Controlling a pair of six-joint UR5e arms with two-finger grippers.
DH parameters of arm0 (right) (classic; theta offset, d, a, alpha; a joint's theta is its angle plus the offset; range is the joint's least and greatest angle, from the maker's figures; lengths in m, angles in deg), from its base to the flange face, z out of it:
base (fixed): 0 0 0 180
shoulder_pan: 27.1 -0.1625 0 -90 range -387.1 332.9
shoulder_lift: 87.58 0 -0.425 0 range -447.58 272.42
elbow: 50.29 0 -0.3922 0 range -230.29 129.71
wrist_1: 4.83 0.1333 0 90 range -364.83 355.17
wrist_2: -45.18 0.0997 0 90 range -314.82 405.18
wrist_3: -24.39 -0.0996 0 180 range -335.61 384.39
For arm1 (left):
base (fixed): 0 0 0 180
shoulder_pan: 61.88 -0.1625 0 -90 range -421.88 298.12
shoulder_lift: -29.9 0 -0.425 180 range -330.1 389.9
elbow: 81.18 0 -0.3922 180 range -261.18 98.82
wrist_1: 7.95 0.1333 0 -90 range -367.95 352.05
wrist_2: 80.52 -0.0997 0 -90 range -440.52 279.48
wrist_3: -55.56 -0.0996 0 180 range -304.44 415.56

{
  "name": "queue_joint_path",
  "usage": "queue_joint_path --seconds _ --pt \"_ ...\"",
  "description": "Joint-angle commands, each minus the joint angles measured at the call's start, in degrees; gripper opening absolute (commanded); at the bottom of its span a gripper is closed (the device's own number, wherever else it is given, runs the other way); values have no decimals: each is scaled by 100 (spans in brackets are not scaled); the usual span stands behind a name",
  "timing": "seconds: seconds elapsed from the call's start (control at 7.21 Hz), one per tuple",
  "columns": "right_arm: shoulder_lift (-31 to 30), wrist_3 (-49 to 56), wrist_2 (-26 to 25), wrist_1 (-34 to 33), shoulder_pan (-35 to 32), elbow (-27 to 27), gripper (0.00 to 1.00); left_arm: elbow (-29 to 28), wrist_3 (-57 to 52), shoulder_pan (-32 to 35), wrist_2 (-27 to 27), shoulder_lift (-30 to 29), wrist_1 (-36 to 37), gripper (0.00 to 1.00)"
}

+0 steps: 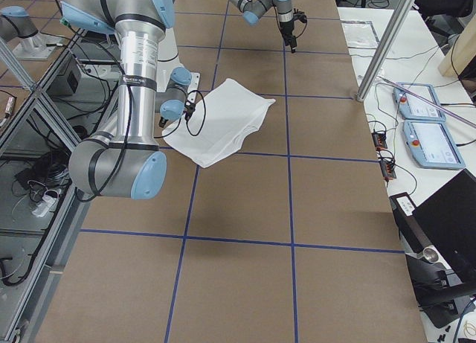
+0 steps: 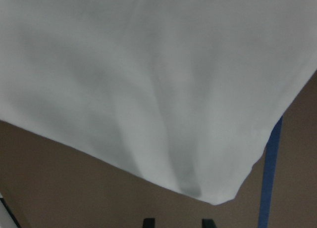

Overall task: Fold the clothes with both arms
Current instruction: 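Release the bundle with the right gripper while the left gripper reaches its corner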

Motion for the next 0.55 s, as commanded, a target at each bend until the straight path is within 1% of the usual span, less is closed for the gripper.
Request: queue_joint_path --seconds 0.0,0.14,0.28,0.42 --pt "631 -1 -54 3 -792 -15 100 54 -3 -50 62 -11 -128 99" --pt "895 25 -54 21 -1441 -49 100 185 15 -338 71 -11 -102 99" --pt "1010 104 -1 29 -2231 -32 100 317 119 -741 71 -11 -93 99" --pt "1046 461 -1 30 -2769 -50 100 596 573 -1058 341 6 -84 99"
